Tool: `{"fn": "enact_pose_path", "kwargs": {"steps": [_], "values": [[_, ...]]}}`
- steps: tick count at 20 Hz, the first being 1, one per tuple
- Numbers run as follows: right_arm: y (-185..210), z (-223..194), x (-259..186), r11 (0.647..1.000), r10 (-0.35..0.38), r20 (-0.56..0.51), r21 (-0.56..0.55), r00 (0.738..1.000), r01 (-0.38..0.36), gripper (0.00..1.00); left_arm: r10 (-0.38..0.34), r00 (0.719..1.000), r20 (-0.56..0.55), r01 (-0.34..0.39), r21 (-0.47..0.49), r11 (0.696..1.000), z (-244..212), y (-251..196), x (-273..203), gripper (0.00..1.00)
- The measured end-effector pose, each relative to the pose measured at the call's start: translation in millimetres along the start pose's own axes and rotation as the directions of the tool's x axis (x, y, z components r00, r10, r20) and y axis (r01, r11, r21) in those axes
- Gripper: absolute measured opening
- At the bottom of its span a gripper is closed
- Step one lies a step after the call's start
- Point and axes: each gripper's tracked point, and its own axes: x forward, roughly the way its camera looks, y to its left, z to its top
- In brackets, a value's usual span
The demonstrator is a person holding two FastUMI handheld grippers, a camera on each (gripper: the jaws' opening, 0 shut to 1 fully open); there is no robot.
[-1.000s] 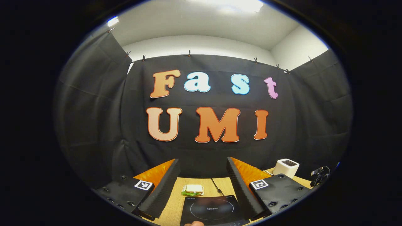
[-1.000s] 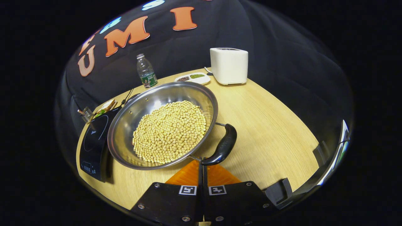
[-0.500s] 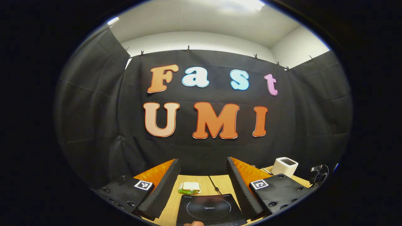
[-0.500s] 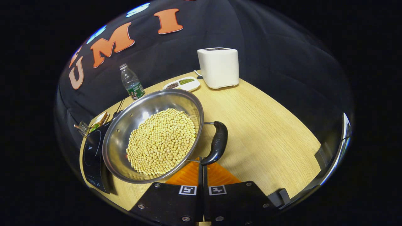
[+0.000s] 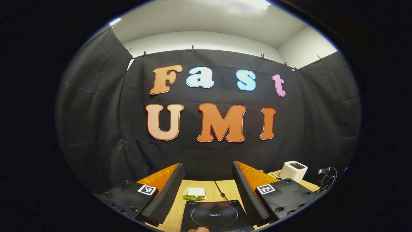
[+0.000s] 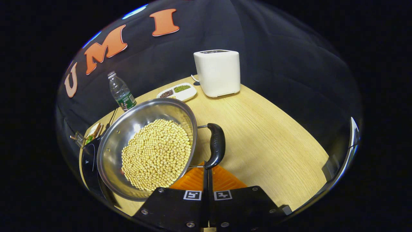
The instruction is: First push the handle of the pot to place it horizontally, then grasp the pot with both hands and set it on the induction cooktop.
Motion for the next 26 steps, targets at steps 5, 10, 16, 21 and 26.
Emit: {"fn": "enact_pose_path", "kwargs": {"steps": [5,10,16,21,26], "values": [[1.9,14.7,13.5,0.999,0.013,-0.006,0.037,1.0,-0.013,0.0,-0.01,1.0,-0.02,0.01,-0.009,1.0,-8.7,-4.9,12.4,0.98],[3.7,21.6,26.1,0.998,0.015,-0.014,0.065,1.0,-0.014,0.0,-0.017,1.0,-0.019,0.017,-0.011,1.0,-10.2,-9.0,20.9,0.96],[1.0,31.0,40.4,0.995,-0.01,-0.007,0.099,1.0,0.011,0.0,-0.019,0.999,-0.036,0.018,-0.021,1.0,-18.3,-10.9,29.8,0.98],[-0.2,38.9,48.8,0.993,-0.023,-0.005,0.116,1.0,0.024,0.0,-0.014,0.999,-0.052,0.013,-0.028,1.0,-26.3,-10.2,37.1,0.98],[2.3,46.4,56.1,0.991,-0.028,-0.003,0.134,1.0,0.028,0.0,-0.015,0.997,-0.07,0.013,-0.027,1.0,-35.8,-10.8,41.7,0.98]]}}
